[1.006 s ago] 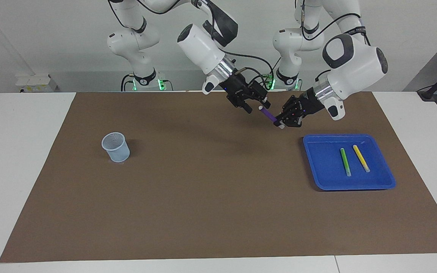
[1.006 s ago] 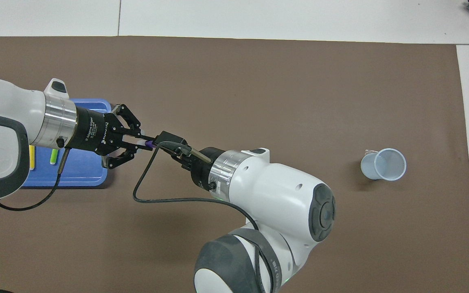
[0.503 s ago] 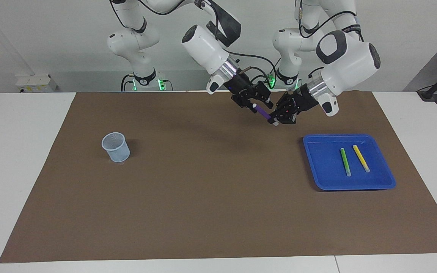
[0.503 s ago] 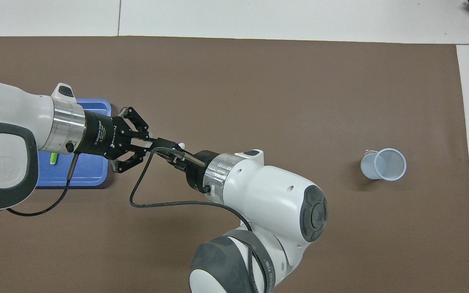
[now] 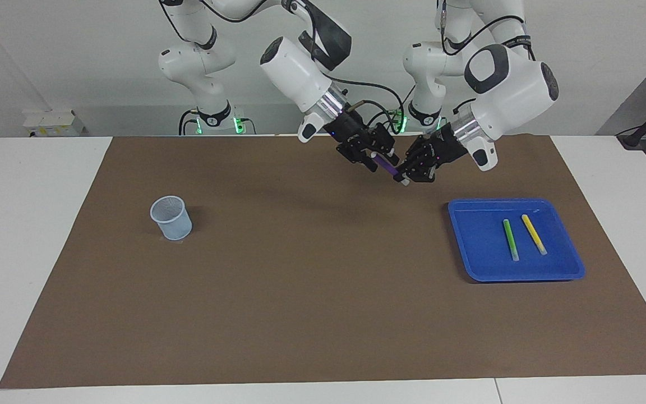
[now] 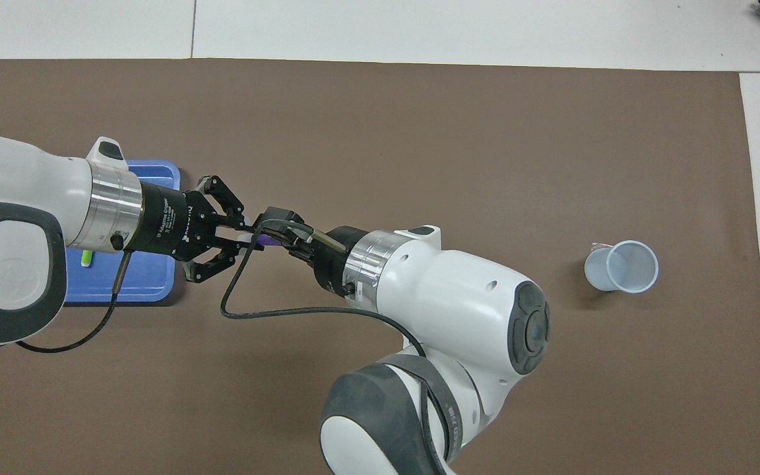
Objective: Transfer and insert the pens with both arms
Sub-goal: 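Grasp the purple pen's free end with the right gripper, then open the left gripper while the right gripper pulls the pen away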
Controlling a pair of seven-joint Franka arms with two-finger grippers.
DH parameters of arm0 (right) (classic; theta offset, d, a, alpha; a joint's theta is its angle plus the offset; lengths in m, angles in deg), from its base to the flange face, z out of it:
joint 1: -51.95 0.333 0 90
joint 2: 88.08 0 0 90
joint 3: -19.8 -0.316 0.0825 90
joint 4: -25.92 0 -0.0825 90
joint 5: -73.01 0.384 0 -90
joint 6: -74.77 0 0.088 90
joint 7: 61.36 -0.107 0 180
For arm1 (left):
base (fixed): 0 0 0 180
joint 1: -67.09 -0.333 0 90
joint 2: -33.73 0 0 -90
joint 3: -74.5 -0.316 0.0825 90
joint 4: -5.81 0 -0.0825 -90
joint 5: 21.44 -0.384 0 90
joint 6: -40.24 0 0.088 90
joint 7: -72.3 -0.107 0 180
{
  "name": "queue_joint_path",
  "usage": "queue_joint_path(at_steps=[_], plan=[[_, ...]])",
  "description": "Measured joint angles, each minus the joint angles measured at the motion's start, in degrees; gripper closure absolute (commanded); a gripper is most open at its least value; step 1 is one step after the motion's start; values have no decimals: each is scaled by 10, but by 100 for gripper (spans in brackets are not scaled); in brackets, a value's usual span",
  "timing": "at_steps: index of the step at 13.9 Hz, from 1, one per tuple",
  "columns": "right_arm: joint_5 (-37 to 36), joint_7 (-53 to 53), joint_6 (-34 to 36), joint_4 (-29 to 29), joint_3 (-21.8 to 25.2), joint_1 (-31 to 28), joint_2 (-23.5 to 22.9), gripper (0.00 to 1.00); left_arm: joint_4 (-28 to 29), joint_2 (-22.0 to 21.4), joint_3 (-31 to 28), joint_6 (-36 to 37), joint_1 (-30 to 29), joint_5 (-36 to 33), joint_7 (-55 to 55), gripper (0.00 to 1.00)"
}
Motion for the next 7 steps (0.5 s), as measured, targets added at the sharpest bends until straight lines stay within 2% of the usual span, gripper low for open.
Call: queue_joint_path(at_steps=[4, 7], plan=[[0, 0, 8, 0, -1, 1, -6, 49, 0, -3, 0, 0, 0, 0, 0, 100], [0, 1, 8, 0, -1, 0, -6, 51, 0, -3, 0, 0, 0, 0, 0, 100]])
